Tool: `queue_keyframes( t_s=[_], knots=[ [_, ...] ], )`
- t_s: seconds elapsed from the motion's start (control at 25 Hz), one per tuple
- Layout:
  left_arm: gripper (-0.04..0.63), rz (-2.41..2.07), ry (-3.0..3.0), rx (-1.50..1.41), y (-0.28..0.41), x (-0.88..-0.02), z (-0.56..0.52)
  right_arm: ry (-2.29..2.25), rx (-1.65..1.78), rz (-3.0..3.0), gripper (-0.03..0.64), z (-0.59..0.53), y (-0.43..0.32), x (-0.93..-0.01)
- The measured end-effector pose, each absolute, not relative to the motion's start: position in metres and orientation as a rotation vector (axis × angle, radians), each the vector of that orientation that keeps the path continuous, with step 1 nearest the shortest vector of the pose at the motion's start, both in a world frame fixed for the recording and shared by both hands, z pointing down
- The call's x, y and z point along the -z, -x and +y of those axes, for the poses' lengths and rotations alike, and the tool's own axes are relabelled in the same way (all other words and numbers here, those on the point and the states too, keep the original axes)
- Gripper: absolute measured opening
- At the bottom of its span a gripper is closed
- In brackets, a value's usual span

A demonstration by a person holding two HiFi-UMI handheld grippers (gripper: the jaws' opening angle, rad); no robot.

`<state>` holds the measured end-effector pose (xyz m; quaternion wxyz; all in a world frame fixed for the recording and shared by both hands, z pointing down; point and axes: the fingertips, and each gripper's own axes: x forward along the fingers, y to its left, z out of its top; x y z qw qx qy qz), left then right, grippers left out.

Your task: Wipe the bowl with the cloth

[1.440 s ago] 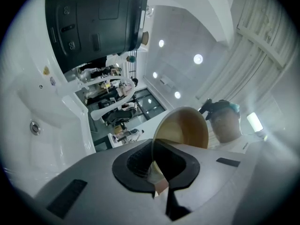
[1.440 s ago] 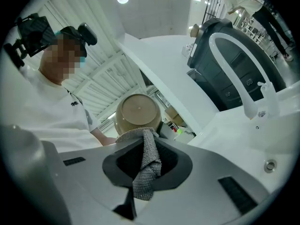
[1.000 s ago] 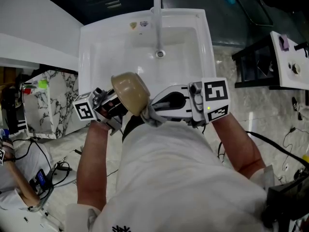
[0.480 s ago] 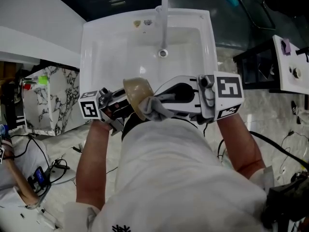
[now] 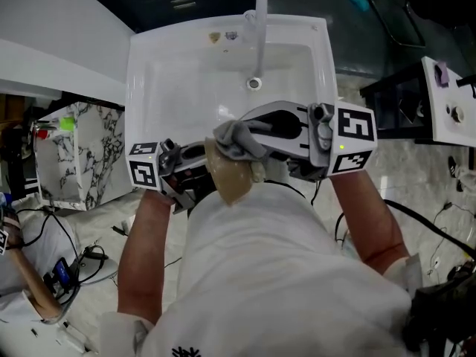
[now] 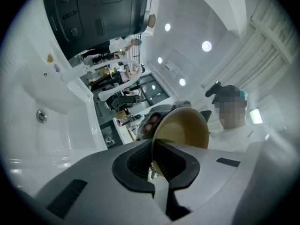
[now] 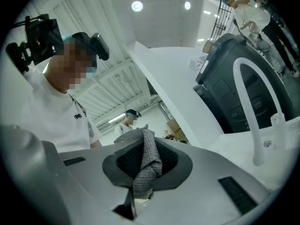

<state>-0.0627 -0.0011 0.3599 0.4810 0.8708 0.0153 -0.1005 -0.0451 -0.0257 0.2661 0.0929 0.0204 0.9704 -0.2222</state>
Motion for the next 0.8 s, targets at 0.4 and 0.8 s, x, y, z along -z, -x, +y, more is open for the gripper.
queue_keyframes(
  t_s=[0.4,0.8],
  knots=[
    [0.018,0.079,-2.141,0.336,0.077,-0.335,-0.018,0.067,0.791,2.944,0.035,-0.049,0.062,-0.309],
    [0.017,-0.060,-2.134,0.386,0.117,-0.337,-0.064,0.046,0.892,2.988,0.035,-0.043,0.087,-0.340]
  ],
)
